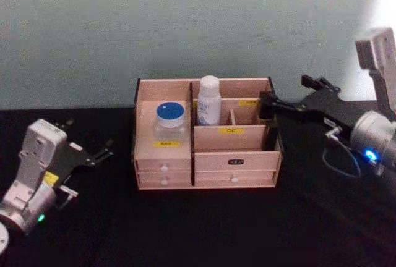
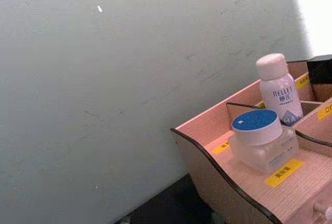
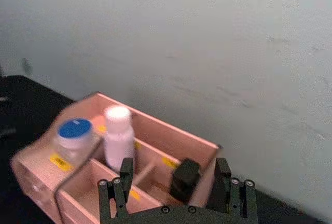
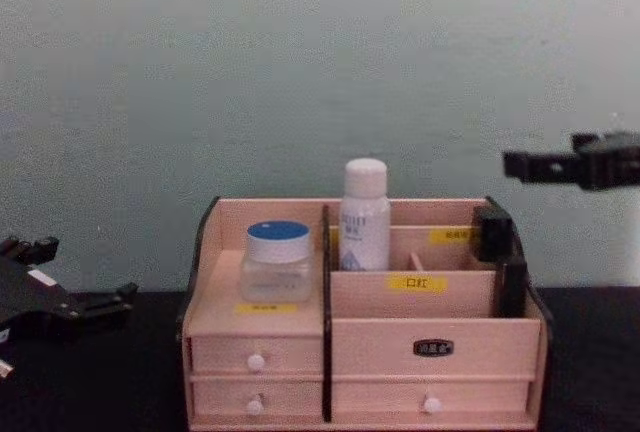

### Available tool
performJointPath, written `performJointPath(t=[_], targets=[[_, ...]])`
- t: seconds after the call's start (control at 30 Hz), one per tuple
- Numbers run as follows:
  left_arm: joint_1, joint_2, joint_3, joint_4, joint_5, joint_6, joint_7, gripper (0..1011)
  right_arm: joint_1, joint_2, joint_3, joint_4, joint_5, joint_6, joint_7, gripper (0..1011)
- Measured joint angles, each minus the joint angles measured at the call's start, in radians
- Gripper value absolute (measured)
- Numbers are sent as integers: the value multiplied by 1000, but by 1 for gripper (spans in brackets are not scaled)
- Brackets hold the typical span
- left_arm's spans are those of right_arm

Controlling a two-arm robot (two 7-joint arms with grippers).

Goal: Pick up the facial cleanser and watermelon frost from the table and place them into the tiered storage box.

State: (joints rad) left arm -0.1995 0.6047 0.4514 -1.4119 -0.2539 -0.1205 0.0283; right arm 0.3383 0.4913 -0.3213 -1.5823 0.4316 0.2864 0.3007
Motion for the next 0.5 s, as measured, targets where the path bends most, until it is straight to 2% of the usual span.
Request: performJointPath(t=[0.23, 0.37, 0.5], targets=[[0, 0, 0, 0, 0, 0, 0, 1001, -73, -22, 27, 23, -67, -81, -85, 1002], [0, 0, 0, 0, 0, 0, 0, 1001, -103, -42, 40, 36, -117, -143, -139, 1002], [0, 0, 0, 0, 0, 0, 0, 1001, -116, -54, 50, 45, -144, -174, -167, 1002]])
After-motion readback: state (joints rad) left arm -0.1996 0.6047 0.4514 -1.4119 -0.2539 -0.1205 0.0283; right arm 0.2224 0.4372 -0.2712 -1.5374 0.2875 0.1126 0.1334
